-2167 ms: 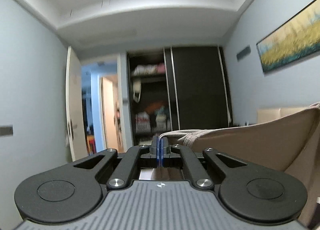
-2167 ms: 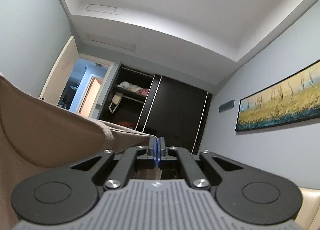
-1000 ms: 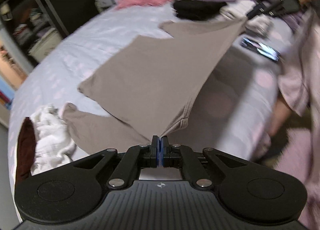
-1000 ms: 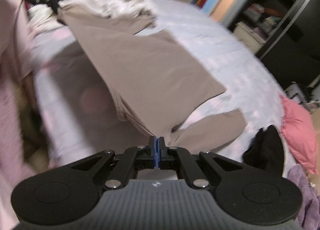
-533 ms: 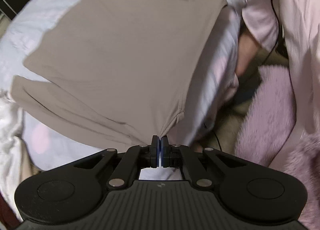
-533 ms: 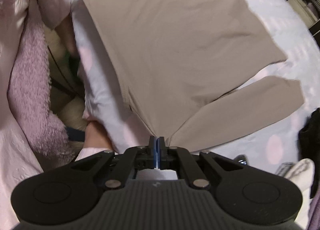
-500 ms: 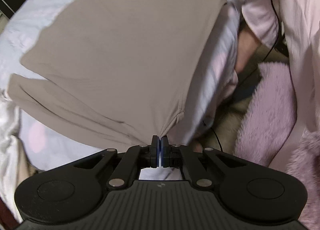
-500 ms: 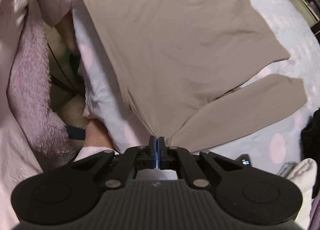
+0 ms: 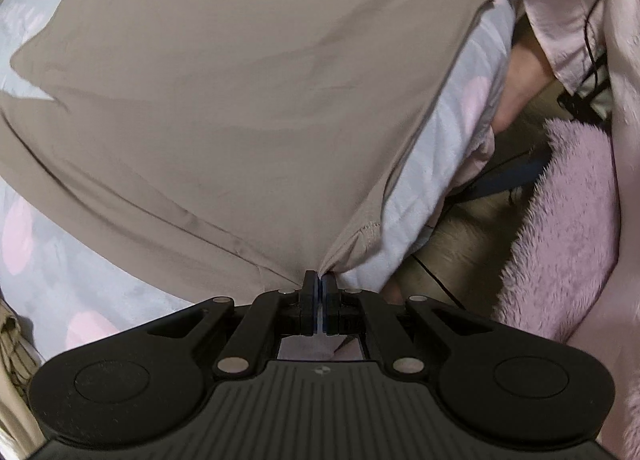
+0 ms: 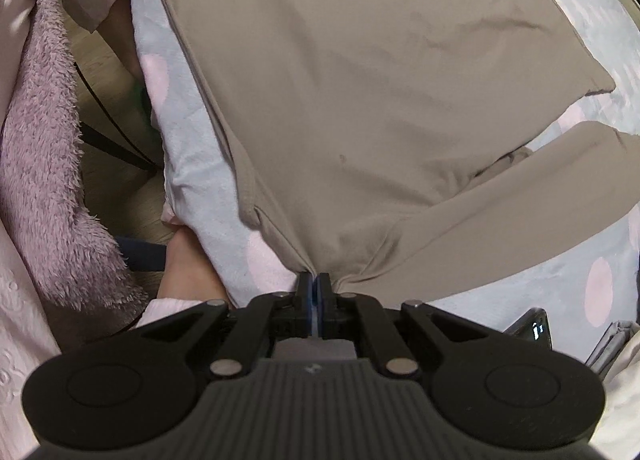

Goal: Fold clothes
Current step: 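Lower the stretched shirt flat onto the bed with both tools, then open both tools and release the beige shirt edges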

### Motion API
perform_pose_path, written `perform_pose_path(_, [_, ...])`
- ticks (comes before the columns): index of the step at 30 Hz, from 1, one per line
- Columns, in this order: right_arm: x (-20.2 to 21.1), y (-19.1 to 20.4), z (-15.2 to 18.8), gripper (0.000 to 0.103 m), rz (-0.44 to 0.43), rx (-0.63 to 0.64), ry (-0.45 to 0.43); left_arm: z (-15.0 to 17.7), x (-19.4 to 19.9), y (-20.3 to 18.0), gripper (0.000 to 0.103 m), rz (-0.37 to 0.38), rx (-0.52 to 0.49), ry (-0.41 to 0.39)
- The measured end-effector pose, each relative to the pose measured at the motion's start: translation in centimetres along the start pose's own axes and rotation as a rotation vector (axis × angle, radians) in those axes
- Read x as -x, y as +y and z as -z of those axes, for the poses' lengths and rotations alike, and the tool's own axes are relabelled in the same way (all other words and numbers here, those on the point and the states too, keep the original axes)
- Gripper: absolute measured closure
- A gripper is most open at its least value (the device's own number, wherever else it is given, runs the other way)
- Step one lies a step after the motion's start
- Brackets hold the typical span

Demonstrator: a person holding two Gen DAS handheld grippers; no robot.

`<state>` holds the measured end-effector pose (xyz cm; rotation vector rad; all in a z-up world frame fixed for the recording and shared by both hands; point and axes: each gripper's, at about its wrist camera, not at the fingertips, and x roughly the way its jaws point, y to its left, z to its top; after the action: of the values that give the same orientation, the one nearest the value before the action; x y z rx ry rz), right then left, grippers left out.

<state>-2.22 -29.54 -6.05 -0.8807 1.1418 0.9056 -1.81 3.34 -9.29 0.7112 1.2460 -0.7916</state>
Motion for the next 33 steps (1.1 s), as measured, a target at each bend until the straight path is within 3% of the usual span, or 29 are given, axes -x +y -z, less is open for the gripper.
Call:
perform_pose_path(2, [0.4,0.0,0.0,0.091,-0.007,0.001,0.0,0.0,0.1,0.3,0.102,0.007,0.014,0.001])
perform_pose_path(4, [1.2,-0.2,-0.1,0.072,-0.019,-0.01,-0.007,0.0,0.6,0.7,0.101,0.019,0.04,-0.002])
perform_pose_path(5, [1.9,-0.3,-0.1,0.06,-0.018,-0.014,-0.015,0.0,1.0,0.9,0.097,0.028,0.06,-0.007])
perform_pose_path(6, [2.7,-0.4,-0.1,0.059,-0.017,-0.015,-0.024,0.0,1.6,1.2,0.087,0.038,0.088,-0.02])
perform_pose_path(9, [5.2,-1.5,0.1,0.059,0.002,-0.042,-0.048,0.3,4.2,2.4,0.071,0.034,0.157,-0.083])
perform_pose_path(11, [6.8,-3.5,0.5,0.058,0.022,-0.097,-0.079,0.5,6.5,3.8,0.066,0.024,0.199,-0.132])
perform_pose_path(19, [9.3,-12.8,0.7,0.058,0.126,-0.445,-0.205,-0.9,11.2,13.0,0.066,-0.145,0.43,-0.288])
perform_pose_path(28, [5.4,-23.9,-0.2,0.058,0.238,-0.862,-0.299,-4.7,9.7,23.4,0.066,-0.344,0.612,-0.378])
perform_pose_path(33, [2.0,-29.3,-1.0,0.057,0.269,-0.958,-0.306,-6.6,7.3,29.6,0.066,-0.423,0.688,-0.374])
